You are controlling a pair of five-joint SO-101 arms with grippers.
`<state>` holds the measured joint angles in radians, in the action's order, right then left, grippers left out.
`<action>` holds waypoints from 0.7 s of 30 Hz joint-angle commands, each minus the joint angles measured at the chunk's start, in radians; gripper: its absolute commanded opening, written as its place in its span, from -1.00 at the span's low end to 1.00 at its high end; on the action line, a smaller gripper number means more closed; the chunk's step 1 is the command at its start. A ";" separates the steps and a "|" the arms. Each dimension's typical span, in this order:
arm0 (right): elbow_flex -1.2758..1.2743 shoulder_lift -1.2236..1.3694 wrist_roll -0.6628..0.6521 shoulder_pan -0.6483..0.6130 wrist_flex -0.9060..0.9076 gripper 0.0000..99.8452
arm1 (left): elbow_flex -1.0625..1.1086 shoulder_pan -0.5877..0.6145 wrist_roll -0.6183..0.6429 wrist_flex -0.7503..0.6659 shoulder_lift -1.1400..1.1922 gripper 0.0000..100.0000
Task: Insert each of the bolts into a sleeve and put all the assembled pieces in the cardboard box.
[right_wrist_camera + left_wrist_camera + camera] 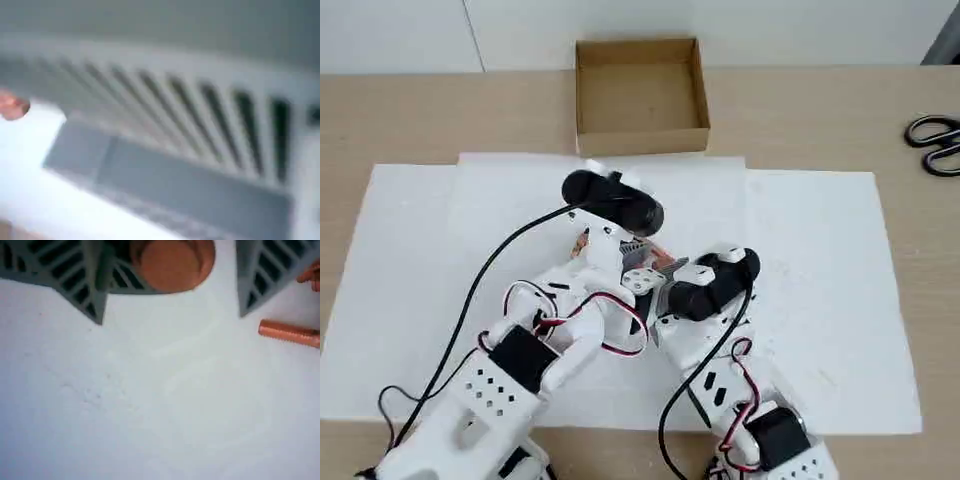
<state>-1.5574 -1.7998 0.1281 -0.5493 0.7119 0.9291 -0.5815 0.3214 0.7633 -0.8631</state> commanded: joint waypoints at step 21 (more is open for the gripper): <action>0.017 -0.015 0.003 -0.002 -0.028 -0.99 | -0.166 0.299 -0.011 0.143 -0.025 -0.66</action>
<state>-1.5574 -1.7998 0.1281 -0.5493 0.7119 0.8309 -0.3391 0.3184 0.8815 -0.8631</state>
